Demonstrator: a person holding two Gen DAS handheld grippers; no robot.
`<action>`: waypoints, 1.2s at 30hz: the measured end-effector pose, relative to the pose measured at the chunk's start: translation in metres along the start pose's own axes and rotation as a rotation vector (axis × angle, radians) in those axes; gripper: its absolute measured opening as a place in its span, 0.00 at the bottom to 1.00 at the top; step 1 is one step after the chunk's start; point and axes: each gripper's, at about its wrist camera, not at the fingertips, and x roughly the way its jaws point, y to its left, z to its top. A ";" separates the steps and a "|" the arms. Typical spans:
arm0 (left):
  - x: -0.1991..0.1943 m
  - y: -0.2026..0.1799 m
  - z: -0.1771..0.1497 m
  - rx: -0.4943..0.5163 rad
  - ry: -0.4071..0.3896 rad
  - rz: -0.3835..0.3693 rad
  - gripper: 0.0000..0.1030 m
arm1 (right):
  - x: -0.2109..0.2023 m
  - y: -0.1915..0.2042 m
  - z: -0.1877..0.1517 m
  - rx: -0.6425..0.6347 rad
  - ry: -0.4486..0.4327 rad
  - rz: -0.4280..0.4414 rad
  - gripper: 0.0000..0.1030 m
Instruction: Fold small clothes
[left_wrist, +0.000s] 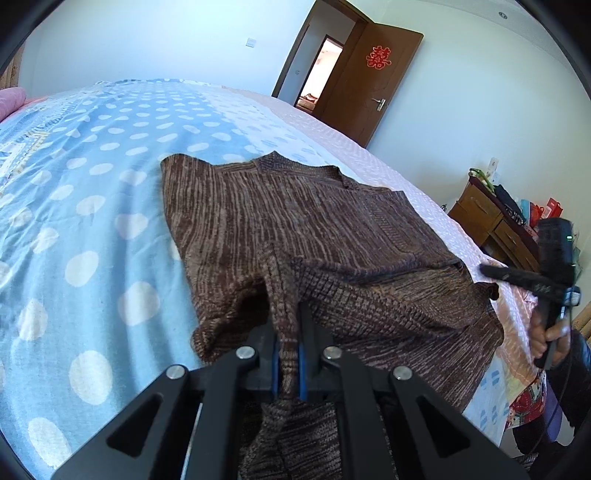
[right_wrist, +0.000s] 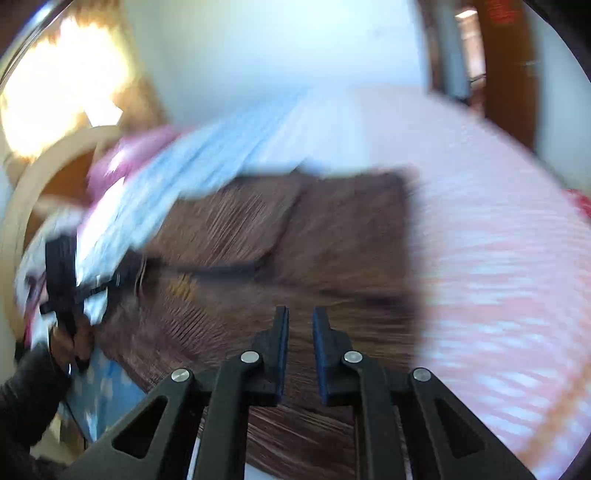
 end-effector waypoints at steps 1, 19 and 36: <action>0.000 0.000 0.000 -0.001 0.003 0.001 0.07 | -0.019 -0.011 -0.003 0.012 -0.049 -0.058 0.43; 0.016 -0.025 0.010 0.155 0.085 0.133 0.12 | 0.037 0.026 -0.035 -0.556 0.216 -0.161 0.08; -0.045 -0.017 0.063 0.008 -0.144 0.118 0.06 | -0.020 0.039 0.055 -0.247 -0.087 -0.103 0.08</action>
